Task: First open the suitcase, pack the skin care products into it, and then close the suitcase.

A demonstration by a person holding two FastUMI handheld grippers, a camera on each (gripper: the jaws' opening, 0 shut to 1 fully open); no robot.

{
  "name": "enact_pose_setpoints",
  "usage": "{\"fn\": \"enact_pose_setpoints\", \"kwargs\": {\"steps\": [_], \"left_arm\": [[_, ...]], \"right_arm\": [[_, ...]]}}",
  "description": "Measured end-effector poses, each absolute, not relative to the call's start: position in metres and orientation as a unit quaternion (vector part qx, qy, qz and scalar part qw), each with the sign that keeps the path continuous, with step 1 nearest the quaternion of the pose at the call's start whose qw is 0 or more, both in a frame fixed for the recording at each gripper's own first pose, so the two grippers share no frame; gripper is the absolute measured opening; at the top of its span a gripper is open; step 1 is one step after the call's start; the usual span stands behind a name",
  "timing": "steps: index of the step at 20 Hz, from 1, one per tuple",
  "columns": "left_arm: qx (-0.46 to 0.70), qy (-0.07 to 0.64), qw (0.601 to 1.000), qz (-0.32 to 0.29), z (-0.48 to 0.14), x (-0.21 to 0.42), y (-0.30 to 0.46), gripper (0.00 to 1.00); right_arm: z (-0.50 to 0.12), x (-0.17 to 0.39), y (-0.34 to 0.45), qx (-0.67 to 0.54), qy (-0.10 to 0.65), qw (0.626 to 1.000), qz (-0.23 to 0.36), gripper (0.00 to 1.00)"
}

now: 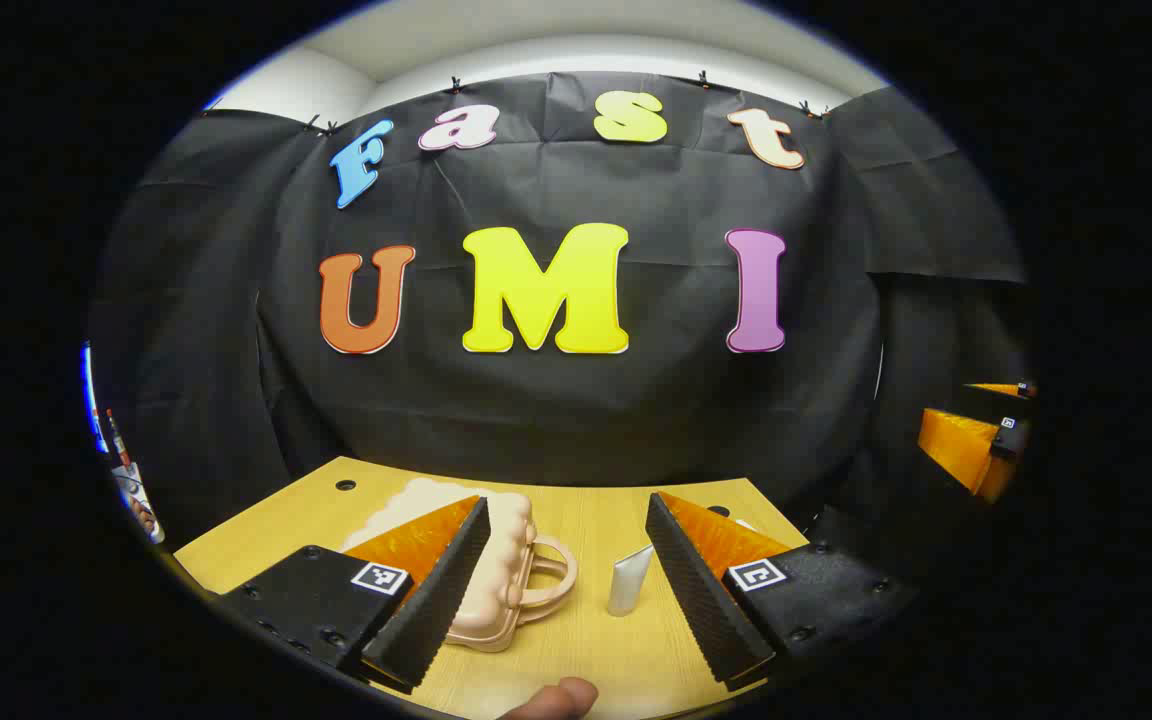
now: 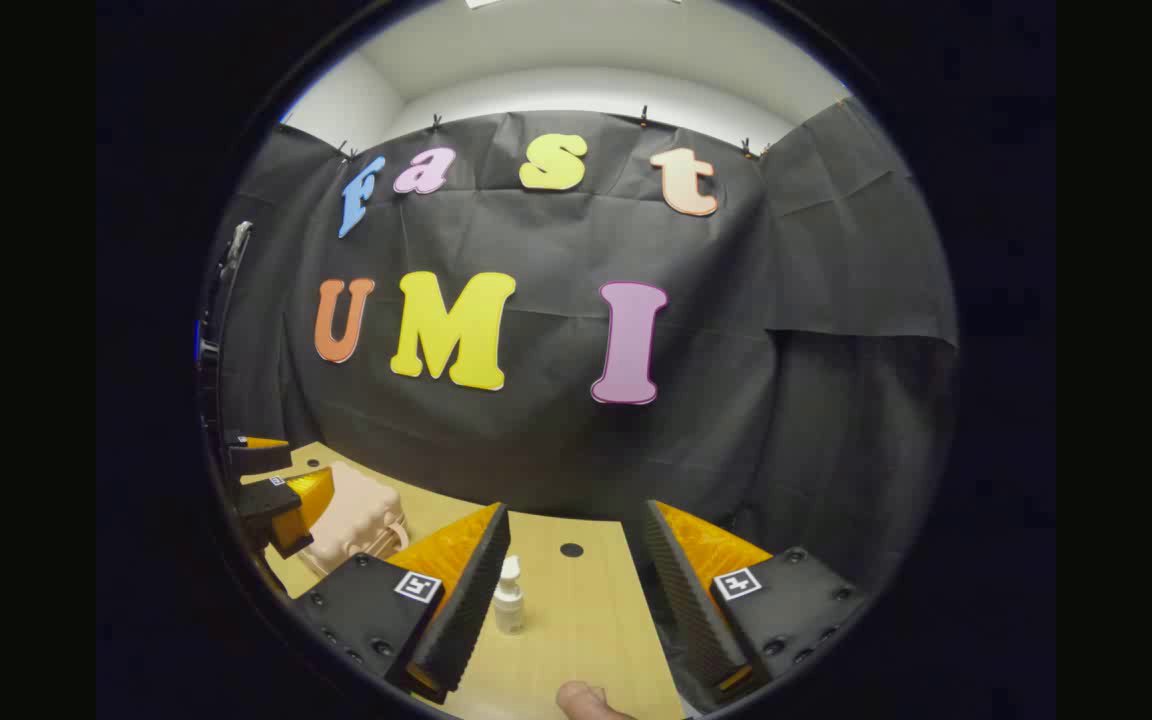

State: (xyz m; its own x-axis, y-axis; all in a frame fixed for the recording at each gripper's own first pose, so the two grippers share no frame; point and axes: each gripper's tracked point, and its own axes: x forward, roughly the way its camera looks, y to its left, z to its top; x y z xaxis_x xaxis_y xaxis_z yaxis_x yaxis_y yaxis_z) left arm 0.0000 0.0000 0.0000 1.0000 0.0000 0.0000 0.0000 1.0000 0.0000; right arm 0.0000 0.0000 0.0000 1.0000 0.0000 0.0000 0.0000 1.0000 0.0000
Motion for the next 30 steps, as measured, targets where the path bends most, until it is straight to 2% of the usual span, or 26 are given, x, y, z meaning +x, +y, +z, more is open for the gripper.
{"fn": "enact_pose_setpoints", "kwargs": {"steps": [3,4,5,13,18,26,30], "left_arm": [[-0.007,-0.001,1.000,-0.002,0.000,0.006,0.005,1.00],[-0.005,0.000,1.000,-0.001,-0.001,0.007,0.007,0.94],[-0.002,-0.002,1.000,0.000,-0.001,0.008,0.009,1.00],[0.051,-0.023,0.998,0.003,-0.003,0.018,0.020,1.00],[0.140,-0.011,0.990,-0.003,-0.042,0.046,0.029,1.00],[0.365,0.028,0.930,-0.034,-0.129,0.076,0.019,0.98],[0.463,0.047,0.884,-0.053,-0.166,0.091,0.013,0.98]], "right_arm": [[0.000,0.002,0.003,-0.010,0.005,1.000,-0.002,0.79],[0.000,0.003,0.008,-0.012,0.006,1.000,0.001,0.80],[0.000,0.004,0.011,-0.013,0.007,1.000,0.003,0.80],[-0.008,0.003,0.012,-0.025,0.018,1.000,0.007,0.80],[-0.027,-0.002,-0.016,-0.017,0.038,0.999,-0.021,0.79],[-0.063,-0.014,-0.052,0.005,0.070,0.996,-0.049,0.80],[-0.083,-0.018,-0.060,0.017,0.093,0.994,-0.051,0.80]]}}
